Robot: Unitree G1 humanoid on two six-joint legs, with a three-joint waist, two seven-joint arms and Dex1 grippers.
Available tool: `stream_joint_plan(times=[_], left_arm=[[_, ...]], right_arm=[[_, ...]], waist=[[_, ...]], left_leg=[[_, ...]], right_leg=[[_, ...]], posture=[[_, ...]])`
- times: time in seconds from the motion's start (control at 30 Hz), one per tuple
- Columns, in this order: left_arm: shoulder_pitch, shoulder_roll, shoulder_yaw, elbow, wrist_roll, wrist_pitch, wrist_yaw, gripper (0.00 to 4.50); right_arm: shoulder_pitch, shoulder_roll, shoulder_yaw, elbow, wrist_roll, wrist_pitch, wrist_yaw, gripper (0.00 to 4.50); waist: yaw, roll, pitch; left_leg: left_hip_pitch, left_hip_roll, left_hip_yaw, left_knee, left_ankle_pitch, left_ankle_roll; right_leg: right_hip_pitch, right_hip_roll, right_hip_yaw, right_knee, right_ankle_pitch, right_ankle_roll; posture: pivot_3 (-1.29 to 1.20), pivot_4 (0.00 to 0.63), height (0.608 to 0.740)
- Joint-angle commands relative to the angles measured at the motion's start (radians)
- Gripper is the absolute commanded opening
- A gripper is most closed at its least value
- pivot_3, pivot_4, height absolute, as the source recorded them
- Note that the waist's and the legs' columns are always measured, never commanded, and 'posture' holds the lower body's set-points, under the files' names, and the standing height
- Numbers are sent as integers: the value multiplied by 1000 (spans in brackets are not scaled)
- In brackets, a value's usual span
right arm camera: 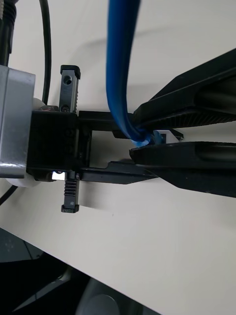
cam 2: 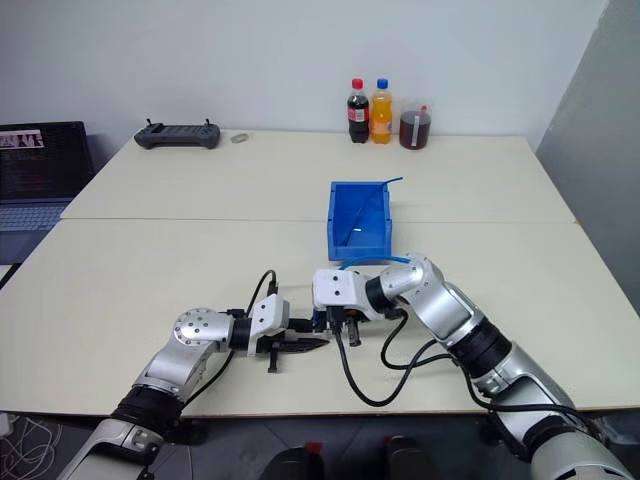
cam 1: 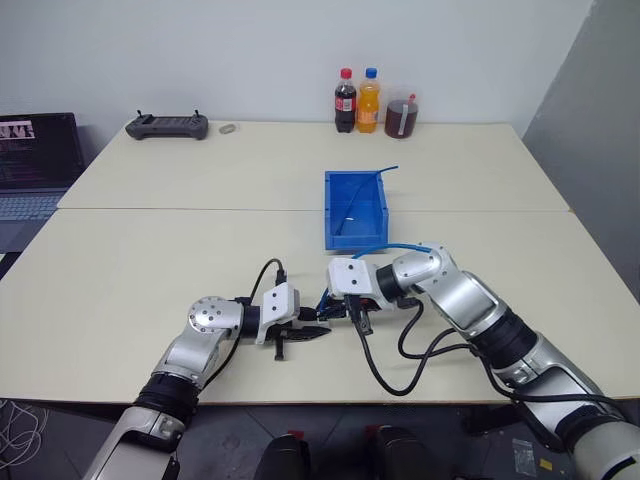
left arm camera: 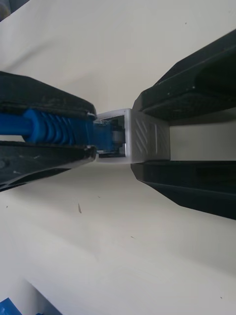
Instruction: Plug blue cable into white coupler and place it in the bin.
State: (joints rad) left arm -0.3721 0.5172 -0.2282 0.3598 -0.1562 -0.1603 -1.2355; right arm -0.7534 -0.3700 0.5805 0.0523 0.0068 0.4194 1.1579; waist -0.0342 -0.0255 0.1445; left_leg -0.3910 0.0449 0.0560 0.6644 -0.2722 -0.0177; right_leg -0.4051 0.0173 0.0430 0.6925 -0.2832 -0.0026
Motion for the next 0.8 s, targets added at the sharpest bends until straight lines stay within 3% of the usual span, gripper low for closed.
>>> stream_joint_plan(times=[0.03,0.33,0.4,0.67,0.8], left_arm=[[-10,10,14,-26,-3,-18,-4,780],[-5,22,21,-37,-4,-10,13,780],[-3,14,35,-55,-10,-8,41,1481],[92,0,156,-442,-173,339,233,3048],[179,-22,216,-658,-236,491,380,3828]], right_arm=[[41,22,22,108,-49,54,-64,143],[62,39,-24,130,-36,41,-71,143],[60,50,-60,120,-12,68,-84,143],[25,52,-290,-17,192,410,-123,143],[-135,35,-435,102,286,587,-148,143]], waist=[[-1,0,0],[-9,0,0],[-9,0,0],[1,-1,2],[-1,-2,9]], left_leg=[[0,0,0,0,0,0],[6,1,1,-1,0,0],[6,1,1,-1,0,0],[-2,0,0,0,0,0],[-9,-1,-1,0,0,0]], right_leg=[[0,0,0,0,0,0],[1,1,1,4,-3,1],[1,1,1,5,-3,1],[-2,-1,0,3,-2,-1],[-8,-2,0,2,0,-4]], posture=[[0,150,740],[0,150,740],[0,150,740],[0,150,740],[0,150,740]])
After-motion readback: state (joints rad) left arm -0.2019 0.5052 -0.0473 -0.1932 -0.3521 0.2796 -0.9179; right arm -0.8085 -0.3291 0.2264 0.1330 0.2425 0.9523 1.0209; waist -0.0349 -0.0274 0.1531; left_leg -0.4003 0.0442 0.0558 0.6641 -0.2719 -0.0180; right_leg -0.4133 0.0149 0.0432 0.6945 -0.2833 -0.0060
